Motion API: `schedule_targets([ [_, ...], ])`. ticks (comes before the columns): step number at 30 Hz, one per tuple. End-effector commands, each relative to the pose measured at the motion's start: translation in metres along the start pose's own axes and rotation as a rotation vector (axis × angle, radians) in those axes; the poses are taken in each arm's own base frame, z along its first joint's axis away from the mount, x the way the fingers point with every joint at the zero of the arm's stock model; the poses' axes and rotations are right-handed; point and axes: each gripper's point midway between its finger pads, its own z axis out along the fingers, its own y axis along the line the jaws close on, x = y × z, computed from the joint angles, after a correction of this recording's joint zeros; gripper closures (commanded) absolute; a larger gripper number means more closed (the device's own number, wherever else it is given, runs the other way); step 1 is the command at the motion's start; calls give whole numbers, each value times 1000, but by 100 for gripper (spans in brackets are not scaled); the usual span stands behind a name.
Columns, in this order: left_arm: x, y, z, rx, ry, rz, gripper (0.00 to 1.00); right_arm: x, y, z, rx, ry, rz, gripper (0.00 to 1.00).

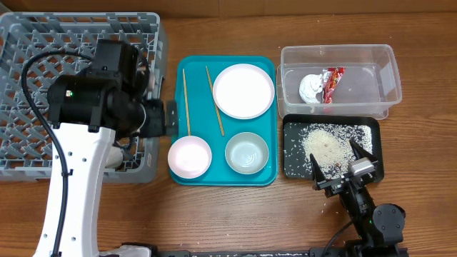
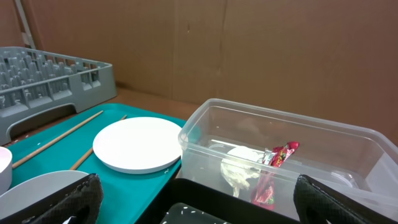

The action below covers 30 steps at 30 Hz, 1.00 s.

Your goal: Sort waste into correct bins and load items into the dishwasher

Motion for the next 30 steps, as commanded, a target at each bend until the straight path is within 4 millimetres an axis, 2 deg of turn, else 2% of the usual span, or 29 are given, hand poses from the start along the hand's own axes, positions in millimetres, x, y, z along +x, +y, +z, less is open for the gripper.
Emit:
schedule_targets([
  [1, 0, -28, -4, 159, 22, -116, 0, 1, 0, 0, 1, -5, 2, 0],
  [3, -13, -57, -11, 317, -25, -34, 0, 1, 0, 0, 1, -5, 2, 0],
  [5, -35, -97, -20, 481, -128, 134, 2, 1, 0, 0, 1, -6, 2, 0],
  [7, -49, -108, -12, 434, -187, 189, 4, 1, 0, 0, 1, -5, 2, 1],
  [8, -54, -107, -6, 381, -204, 192, 0, 1, 0, 0, 1, -6, 2, 0],
  [10, -63, -109, 14, 267, -218, 186, 0, 1, 0, 0, 1, -5, 2, 0],
  [14, -63, -135, 43, 240, -185, 252, 0, 1, 0, 0, 1, -5, 2, 0],
  [15, -64, -137, 51, 219, -181, 260, 9, 1, 0, 0, 1, -6, 2, 0],
  [16, -67, -134, 62, 176, -171, 232, 24, 1, 0, 0, 1, -5, 2, 0],
  [20, -67, -107, 113, -41, -92, -7, 24, 1, 0, 0, 1, -6, 2, 0],
  [23, -59, -112, 163, -50, 25, -33, 30, 1, 0, 0, 1, -6, 2, 0],
  [25, -51, -116, 189, -42, 100, -45, 32, 1, 0, 0, 1, -5, 2, 0],
  [29, -34, -121, 230, -16, 232, -68, 34, 1, 0, 0, 1, -5, 2, 0],
  [30, -31, -119, 239, -26, 250, -70, 41, 1, 0, 0, 1, -6, 2, 0],
])
